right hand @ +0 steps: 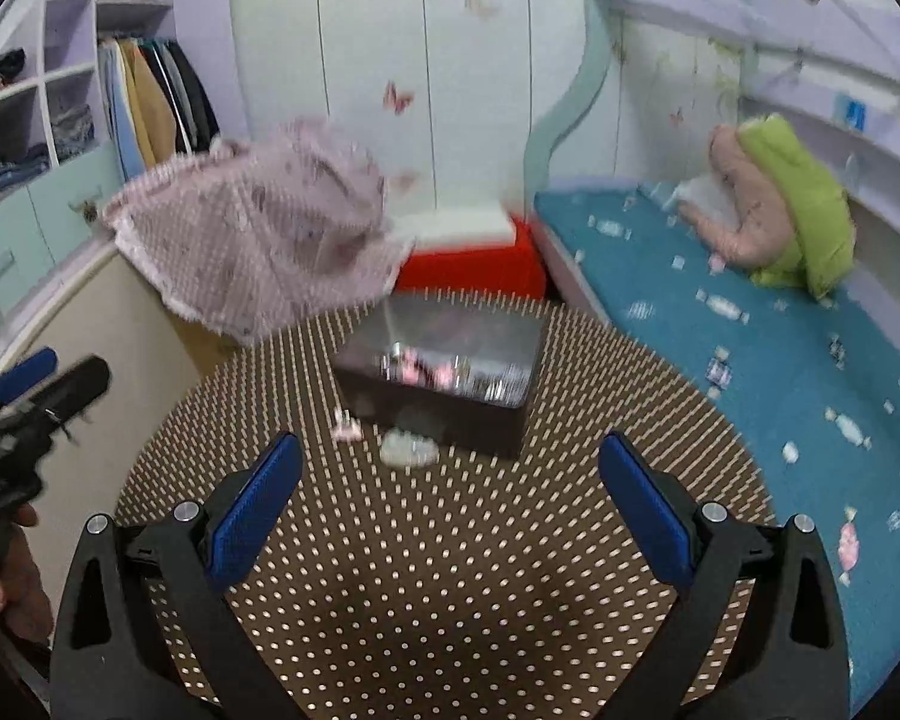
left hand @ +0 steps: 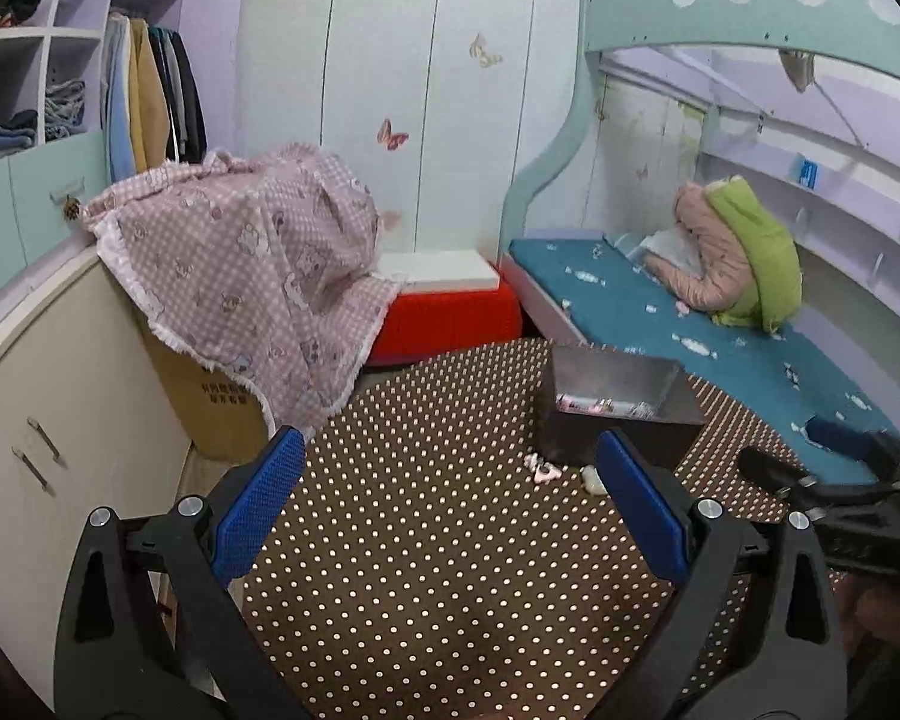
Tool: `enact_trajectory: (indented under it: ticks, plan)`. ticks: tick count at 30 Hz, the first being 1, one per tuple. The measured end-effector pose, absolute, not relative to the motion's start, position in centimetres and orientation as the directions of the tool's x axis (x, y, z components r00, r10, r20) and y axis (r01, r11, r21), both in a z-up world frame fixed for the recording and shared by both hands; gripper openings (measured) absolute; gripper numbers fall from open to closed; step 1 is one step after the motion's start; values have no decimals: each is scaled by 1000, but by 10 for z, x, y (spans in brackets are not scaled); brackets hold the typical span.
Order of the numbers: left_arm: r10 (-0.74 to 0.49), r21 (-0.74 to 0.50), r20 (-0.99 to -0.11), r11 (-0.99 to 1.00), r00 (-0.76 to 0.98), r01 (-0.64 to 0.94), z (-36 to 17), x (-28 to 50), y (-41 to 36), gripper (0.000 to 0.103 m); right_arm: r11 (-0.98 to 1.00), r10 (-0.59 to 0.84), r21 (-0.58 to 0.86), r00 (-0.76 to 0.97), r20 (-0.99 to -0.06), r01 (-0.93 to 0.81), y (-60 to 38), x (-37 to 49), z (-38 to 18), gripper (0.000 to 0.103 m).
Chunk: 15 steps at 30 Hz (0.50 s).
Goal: Organize jewelry
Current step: 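Grasp the pale jade pendant with the right tool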
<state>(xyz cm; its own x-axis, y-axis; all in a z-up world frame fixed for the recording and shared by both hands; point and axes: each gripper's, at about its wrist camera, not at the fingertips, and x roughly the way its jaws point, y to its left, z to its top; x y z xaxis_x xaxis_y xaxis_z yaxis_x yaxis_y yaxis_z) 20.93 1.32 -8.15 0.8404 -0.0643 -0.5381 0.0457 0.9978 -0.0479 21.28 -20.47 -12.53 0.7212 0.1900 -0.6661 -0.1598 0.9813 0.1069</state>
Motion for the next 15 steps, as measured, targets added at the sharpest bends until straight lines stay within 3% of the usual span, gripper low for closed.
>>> enact_trajectory:
  ticks: [5,13,15]
  plan:
    - [-57,-47,-580,998,812,36,-103,227,16,97,975,213,117,635,-743,-190,-189,245,-165,95]
    - [-40,-34,-635,999,772,24,-130,250,18,97,975,207,112,591,-779,-194,-166,276,-195,93]
    - [-37,-34,-644,999,765,21,-134,254,19,97,976,204,115,579,-789,-187,-162,282,-203,84]
